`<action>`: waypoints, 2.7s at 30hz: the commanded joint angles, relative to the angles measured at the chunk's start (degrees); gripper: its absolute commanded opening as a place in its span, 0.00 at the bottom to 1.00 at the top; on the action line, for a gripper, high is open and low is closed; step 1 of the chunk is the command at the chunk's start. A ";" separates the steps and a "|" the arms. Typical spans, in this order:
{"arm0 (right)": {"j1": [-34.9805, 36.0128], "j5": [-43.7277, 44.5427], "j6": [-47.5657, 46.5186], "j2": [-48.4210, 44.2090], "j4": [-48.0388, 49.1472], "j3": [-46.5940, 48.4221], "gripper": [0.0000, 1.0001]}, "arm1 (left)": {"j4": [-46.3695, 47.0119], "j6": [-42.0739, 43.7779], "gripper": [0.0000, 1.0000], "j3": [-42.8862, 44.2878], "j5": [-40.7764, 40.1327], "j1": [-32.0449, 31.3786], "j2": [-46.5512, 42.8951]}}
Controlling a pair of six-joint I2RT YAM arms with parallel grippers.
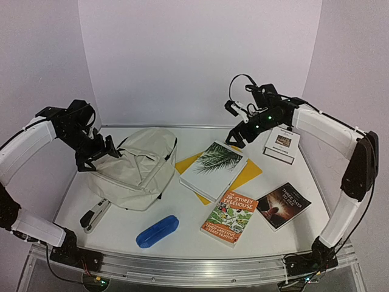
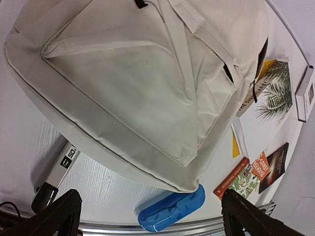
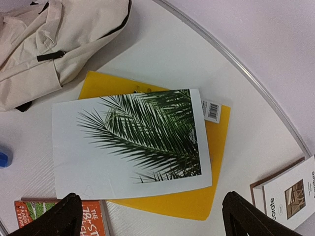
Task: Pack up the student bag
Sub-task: Move the files at the center of the board.
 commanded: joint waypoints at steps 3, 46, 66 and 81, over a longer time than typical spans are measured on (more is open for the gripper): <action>8.12 2.67 0.34 11.45 3.59 12.04 0.98 | 3.14 -11.91 1.00 -5.87 -3.62 0.09 -3.49; 16.57 19.36 -7.19 28.39 13.80 8.77 0.96 | 9.07 -1.17 0.68 27.52 -3.50 21.68 40.99; 16.44 1.88 5.53 37.91 8.70 43.88 0.98 | 15.07 -18.38 1.00 -6.36 -1.43 11.08 5.82; 7.49 -7.86 33.88 53.60 23.08 54.12 0.98 | 19.48 -19.00 0.88 -5.65 -0.32 11.22 18.79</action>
